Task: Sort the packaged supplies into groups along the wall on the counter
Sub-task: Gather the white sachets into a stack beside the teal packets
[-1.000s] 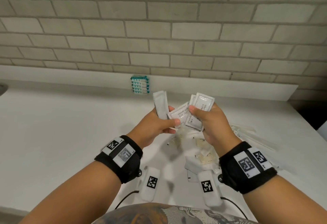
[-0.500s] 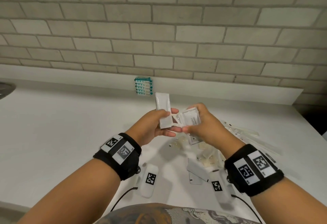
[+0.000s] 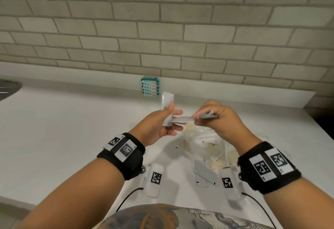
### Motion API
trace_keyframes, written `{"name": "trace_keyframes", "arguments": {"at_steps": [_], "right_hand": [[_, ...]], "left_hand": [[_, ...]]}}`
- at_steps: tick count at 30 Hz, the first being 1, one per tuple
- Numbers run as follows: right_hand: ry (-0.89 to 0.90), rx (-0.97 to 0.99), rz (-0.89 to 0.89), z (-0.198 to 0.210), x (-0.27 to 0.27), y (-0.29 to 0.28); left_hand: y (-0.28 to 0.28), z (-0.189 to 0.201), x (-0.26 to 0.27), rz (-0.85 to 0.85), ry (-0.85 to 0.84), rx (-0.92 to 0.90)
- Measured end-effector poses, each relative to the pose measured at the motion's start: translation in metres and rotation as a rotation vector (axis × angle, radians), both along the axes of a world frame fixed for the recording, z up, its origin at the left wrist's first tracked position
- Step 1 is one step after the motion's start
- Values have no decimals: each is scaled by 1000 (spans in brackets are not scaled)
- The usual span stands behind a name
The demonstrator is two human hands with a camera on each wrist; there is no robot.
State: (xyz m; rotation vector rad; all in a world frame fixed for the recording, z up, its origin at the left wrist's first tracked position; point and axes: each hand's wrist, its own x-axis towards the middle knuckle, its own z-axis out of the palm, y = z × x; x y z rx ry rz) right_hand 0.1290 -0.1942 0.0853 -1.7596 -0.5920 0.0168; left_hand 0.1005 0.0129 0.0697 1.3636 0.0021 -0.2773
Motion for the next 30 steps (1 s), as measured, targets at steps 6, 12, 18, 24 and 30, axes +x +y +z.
{"name": "trace_keyframes", "arguments": {"at_steps": [6, 12, 18, 24, 30], "right_hand": [[186, -253, -107, -25, -5, -10], [228, -75, -194, -8, -5, -10], [257, -185, -15, -13, -15, 27], [225, -102, -173, -22, -6, 19], [329, 88, -166, -21, 15, 0]], "left_hand": [[5, -3, 9, 241, -103, 34], [4, -7, 13, 258, -129, 156], [-14, -1, 8, 142, -164, 54], [17, -5, 12, 188, 23, 108], [33, -5, 3, 174, -68, 187]]}}
